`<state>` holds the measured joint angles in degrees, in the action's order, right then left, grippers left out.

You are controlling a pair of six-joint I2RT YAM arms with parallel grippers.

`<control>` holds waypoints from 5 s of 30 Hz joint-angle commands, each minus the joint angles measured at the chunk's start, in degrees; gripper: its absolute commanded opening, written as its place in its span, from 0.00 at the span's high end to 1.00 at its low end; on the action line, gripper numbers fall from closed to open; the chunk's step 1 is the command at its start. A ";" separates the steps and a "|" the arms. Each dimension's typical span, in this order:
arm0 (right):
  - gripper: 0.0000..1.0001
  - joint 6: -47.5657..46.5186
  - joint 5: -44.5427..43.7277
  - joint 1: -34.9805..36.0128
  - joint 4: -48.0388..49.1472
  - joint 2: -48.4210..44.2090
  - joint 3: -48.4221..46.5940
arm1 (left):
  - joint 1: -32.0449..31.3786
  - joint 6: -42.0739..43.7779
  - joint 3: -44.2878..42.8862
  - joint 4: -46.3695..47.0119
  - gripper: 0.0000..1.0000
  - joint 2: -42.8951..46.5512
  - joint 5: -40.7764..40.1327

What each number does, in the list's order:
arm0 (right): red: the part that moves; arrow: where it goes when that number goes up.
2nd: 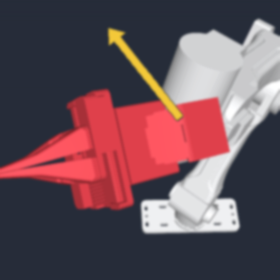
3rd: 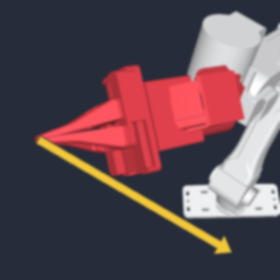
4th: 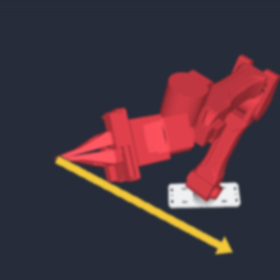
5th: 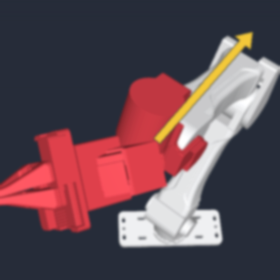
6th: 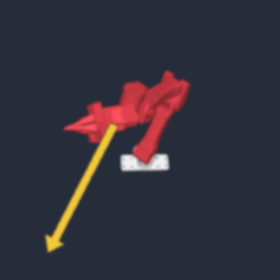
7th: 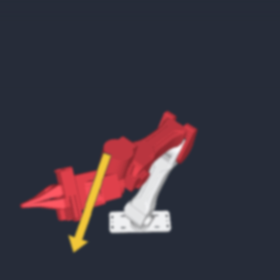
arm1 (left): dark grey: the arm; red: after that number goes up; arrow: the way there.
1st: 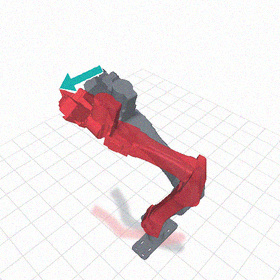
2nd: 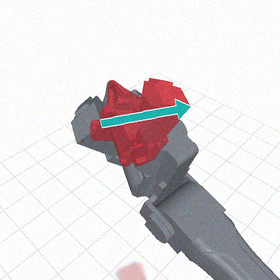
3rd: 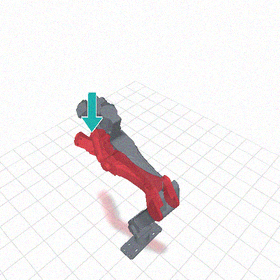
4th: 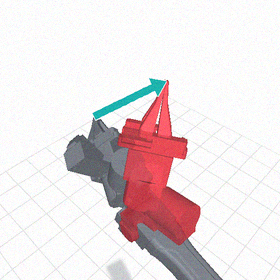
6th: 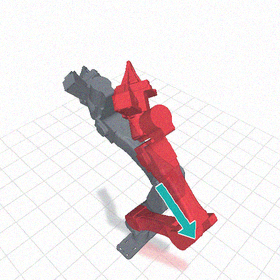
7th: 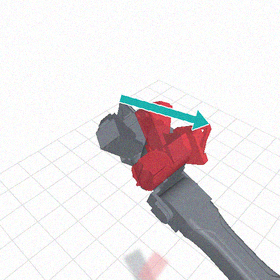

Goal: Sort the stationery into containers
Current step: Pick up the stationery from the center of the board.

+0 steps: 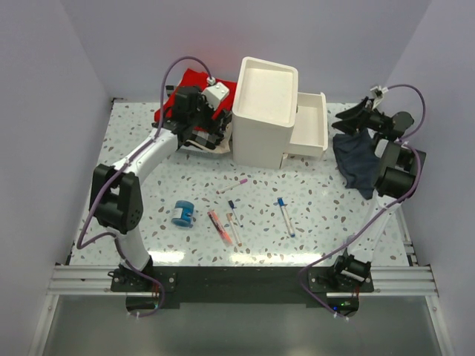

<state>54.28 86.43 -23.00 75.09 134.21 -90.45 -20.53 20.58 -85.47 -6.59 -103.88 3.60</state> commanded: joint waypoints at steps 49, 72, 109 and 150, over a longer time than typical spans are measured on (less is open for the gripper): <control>0.01 -71.43 -105.27 48.93 -114.87 -67.94 19.09 | 11.31 4.82 8.31 -48.23 0.00 36.47 1.06; 0.01 -77.65 -75.44 67.10 -117.12 -48.44 2.74 | 35.16 -0.54 14.37 -43.51 0.00 30.93 2.10; 0.01 -80.47 -72.81 87.52 -108.22 -6.69 -22.92 | 49.10 1.04 12.79 -41.31 0.00 31.72 8.97; 0.91 -88.56 -72.01 87.25 -117.36 -16.42 -23.36 | 52.09 8.08 7.78 -38.50 0.00 30.40 11.95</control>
<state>-32.51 15.81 64.47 -42.22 128.77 -112.88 31.11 30.50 -75.33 -48.25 -73.08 12.03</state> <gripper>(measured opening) 0.731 0.997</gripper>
